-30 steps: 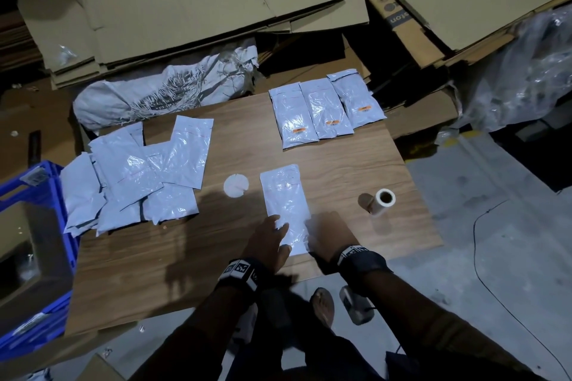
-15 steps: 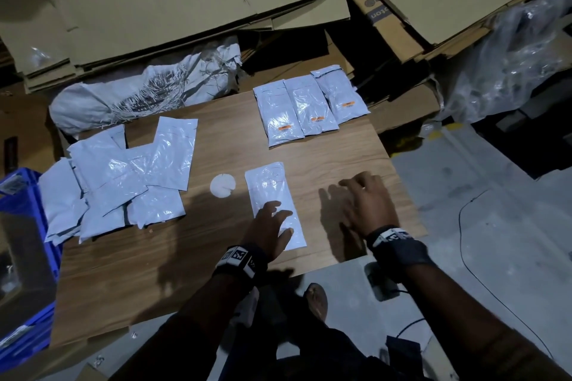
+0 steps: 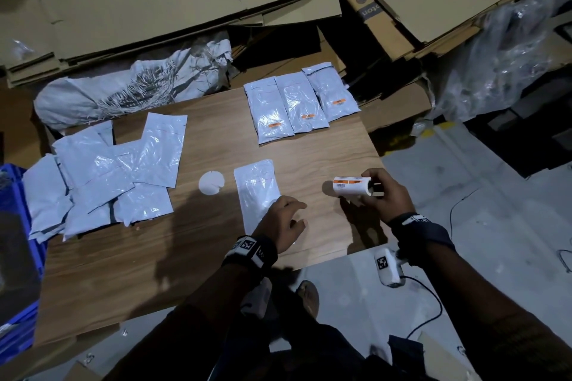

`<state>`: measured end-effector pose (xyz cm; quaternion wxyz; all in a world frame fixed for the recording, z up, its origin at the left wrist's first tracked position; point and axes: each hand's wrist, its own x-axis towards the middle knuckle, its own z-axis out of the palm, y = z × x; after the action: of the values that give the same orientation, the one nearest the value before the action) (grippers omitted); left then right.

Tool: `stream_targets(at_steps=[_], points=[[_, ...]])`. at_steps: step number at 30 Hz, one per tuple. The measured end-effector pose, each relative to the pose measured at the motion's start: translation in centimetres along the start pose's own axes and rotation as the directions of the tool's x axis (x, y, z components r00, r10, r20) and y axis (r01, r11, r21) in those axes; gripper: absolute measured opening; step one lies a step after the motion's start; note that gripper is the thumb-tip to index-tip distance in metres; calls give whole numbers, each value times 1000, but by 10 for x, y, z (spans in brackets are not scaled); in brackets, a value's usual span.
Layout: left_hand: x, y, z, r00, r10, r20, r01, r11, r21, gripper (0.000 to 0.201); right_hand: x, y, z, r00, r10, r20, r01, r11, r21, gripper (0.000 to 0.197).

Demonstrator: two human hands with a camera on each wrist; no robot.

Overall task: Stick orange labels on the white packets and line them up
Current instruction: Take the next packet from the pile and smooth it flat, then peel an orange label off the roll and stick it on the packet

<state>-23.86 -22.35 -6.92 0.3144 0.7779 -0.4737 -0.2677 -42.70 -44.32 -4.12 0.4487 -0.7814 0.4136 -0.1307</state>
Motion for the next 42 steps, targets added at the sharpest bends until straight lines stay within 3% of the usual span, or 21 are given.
stream_targets(at_steps=[12,18,22,25,29,35,42], points=[[35,33,-13,1000,-14,-15,12,996,-84,66,-1,-23,-2,989,-104,108,70,957,280,46],[39,37,-18,997,57,-59,-64,989,-133,76,1,-37,10,989,57,134,-120,841,528,26],[39,44,-24,991,111,-81,-123,978,-166,70,-3,-48,9,974,90,209,-203,758,620,15],[38,49,-29,989,130,-76,-144,966,-214,57,-3,-51,9,960,126,252,-260,739,621,27],[37,53,-32,998,61,-23,-65,958,-280,41,-5,-57,9,945,133,298,-298,725,622,32],[32,54,-40,999,-36,23,42,938,-344,27,-5,-63,9,958,86,272,-252,703,665,19],[29,57,-51,993,-68,97,105,882,-459,31,-3,-71,10,978,39,206,-174,698,695,31]])
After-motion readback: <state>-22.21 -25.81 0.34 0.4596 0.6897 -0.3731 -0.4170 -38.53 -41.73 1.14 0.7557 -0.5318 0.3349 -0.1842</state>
